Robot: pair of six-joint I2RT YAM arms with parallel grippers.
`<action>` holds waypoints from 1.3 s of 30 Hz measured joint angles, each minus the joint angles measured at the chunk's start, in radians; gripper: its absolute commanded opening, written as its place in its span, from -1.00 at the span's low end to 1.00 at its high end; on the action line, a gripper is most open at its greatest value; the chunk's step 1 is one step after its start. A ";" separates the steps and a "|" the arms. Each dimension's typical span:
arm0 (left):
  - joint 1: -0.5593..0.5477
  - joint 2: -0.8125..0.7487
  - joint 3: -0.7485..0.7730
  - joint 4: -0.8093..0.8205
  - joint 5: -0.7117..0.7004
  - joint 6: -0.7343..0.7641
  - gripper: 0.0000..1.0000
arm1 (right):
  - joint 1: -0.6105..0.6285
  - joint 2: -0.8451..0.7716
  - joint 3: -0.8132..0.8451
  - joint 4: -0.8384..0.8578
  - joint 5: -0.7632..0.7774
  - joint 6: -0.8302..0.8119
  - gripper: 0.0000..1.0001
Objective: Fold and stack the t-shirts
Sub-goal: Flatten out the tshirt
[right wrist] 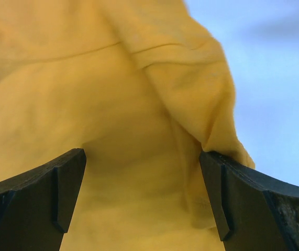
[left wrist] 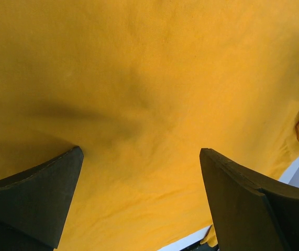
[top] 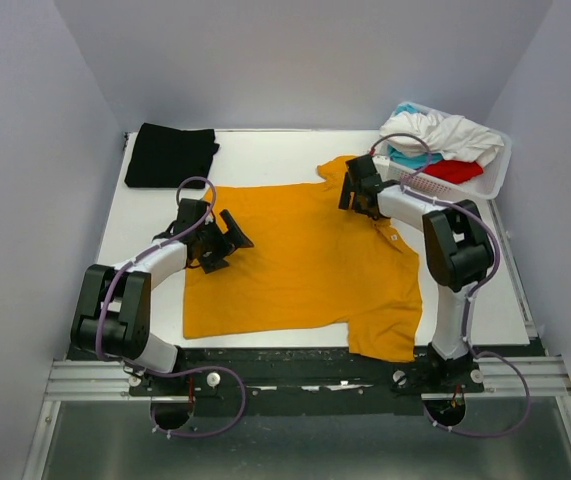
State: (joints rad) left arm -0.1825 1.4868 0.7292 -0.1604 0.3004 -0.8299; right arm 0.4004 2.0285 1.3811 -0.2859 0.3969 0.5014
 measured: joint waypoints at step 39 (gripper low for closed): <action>0.006 0.098 0.180 -0.172 -0.031 0.103 0.97 | -0.219 -0.180 -0.265 0.065 -0.077 -0.032 1.00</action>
State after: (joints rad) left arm -0.1761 1.5845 0.9092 -0.3325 0.2695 -0.7265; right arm 0.1818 1.8484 1.1164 -0.2207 0.3199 0.4694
